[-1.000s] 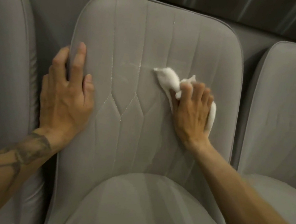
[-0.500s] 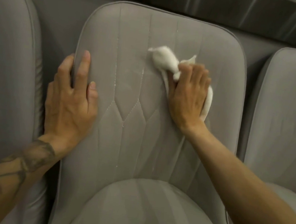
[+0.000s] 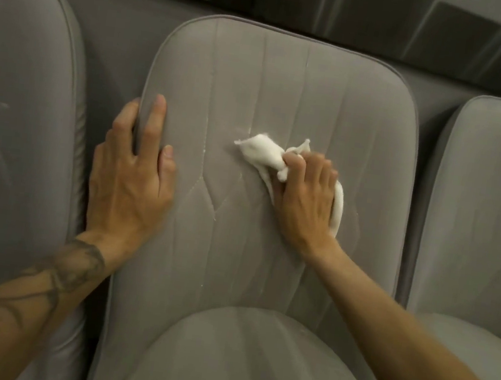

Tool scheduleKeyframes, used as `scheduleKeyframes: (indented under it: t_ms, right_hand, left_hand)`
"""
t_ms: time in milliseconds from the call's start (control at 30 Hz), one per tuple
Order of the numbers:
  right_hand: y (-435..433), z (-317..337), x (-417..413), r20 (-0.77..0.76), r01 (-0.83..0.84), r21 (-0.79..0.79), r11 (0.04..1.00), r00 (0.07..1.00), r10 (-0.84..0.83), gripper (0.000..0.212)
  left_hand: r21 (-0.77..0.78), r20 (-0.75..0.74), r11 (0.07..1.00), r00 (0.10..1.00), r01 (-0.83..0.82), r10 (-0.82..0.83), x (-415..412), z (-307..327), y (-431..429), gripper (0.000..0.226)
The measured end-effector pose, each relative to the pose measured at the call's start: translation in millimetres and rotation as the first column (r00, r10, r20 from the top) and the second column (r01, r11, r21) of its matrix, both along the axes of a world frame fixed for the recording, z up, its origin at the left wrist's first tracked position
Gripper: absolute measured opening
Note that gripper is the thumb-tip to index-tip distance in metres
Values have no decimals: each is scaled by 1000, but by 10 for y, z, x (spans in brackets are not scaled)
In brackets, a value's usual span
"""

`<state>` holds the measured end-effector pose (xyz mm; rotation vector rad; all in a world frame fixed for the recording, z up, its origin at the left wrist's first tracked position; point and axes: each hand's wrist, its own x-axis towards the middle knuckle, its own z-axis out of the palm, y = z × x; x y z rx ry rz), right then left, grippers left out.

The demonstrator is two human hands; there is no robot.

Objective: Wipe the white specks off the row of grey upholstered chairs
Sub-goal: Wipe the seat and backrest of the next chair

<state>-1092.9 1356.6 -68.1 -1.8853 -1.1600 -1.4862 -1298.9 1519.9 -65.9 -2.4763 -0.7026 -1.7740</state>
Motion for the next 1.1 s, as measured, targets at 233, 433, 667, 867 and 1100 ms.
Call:
scheduleKeyframes:
  t_ms: [233, 433, 667, 867, 1100]
  right_hand:
    - [154, 1059, 344, 54, 70, 215, 974, 995, -84, 20]
    - [-58, -33, 9, -5, -34, -29, 999, 999, 33, 21]
    - [98, 1163, 395, 99, 52, 191, 980, 992, -72, 21]
    - [-75, 105, 124, -15, -11, 38, 999, 1000, 12, 23]
    - [-239, 404, 231, 143, -33, -147, 989, 988, 54, 23]
  left_hand:
    - [2, -4, 1000, 1000, -4, 4, 4, -2, 7, 59]
    - [7, -3, 1000, 1000, -1, 1, 14, -15, 30, 59]
    - [14, -4, 1000, 1000, -13, 14, 9, -9, 15, 58]
    - [10, 1, 1000, 1000, -11, 11, 13, -21, 12, 59]
    - [24, 6, 1000, 1000, -10, 10, 17, -19, 17, 58]
